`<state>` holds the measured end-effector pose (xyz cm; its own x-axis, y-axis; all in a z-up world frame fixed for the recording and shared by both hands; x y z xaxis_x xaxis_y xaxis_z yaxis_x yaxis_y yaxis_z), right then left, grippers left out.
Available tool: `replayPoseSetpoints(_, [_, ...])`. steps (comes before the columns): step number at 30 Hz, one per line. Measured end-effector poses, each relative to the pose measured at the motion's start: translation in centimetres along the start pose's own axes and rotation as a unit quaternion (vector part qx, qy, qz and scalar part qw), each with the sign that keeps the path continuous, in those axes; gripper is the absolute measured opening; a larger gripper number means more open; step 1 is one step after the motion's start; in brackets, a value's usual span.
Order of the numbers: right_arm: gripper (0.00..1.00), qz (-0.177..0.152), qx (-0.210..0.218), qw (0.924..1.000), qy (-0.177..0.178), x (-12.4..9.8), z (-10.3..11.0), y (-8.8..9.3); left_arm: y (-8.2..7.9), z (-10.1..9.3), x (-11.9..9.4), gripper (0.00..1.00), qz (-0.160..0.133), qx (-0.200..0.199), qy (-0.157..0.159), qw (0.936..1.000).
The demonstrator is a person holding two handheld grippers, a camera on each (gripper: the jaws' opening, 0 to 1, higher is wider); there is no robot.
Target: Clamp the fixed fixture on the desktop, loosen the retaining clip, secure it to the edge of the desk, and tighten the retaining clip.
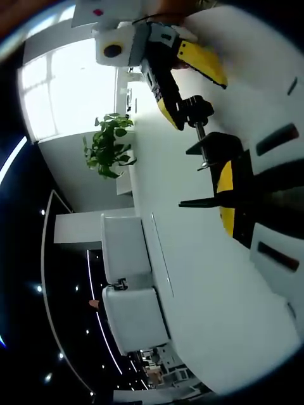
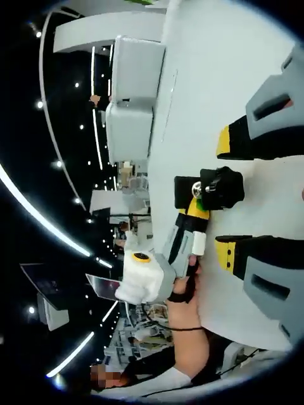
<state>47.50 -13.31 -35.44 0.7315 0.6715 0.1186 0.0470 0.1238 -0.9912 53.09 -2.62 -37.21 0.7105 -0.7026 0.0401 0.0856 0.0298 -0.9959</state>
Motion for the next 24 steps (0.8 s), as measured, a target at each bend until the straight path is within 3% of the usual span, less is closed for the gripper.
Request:
replayPoseSetpoints(5, [0.35,-0.012,0.123,0.9921,0.019,0.1,-0.9,-0.6,0.0,0.0,0.0,0.05,0.000,0.000,0.000,1.0000])
replayPoseSetpoints(7, [0.34,-0.004,0.145,0.9893,0.021,0.2,-1.2,-0.3,0.0,0.0,0.0,0.05,0.000,0.000,0.000,1.0000])
replayPoseSetpoints(13, [0.27,0.016,0.141,0.9895,0.029,0.9,-1.5,0.3,0.0,0.1,0.1,0.05,0.000,-0.001,0.000,1.0000])
replayPoseSetpoints(18, [0.22,0.014,0.141,0.9897,0.020,0.8,-0.8,0.2,0.0,0.1,0.1,0.05,0.000,-0.001,0.000,1.0000])
replayPoseSetpoints(21, [0.22,0.009,0.116,0.9930,0.016,0.7,-0.6,0.1,0.0,0.1,0.1,0.05,0.000,-0.001,0.000,1.0000])
replayPoseSetpoints(24, [0.21,0.001,0.061,0.9981,0.007,0.7,-0.4,0.0,0.0,0.1,0.1,0.05,0.000,-0.001,0.000,1.0000])
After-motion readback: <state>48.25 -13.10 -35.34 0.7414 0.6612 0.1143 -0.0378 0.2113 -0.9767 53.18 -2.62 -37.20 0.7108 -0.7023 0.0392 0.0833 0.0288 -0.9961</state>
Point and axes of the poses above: the point that each gripper's makers call its tool centre point, and the gripper's own axes: x roughly forward along the fingers, z roughly to its left, y roughly out of its underside, the point moved 4 cm from there along -x, roughly backward along the fingers, and after that the axes turned 15 degrees about -z, right-handed, at the moved point
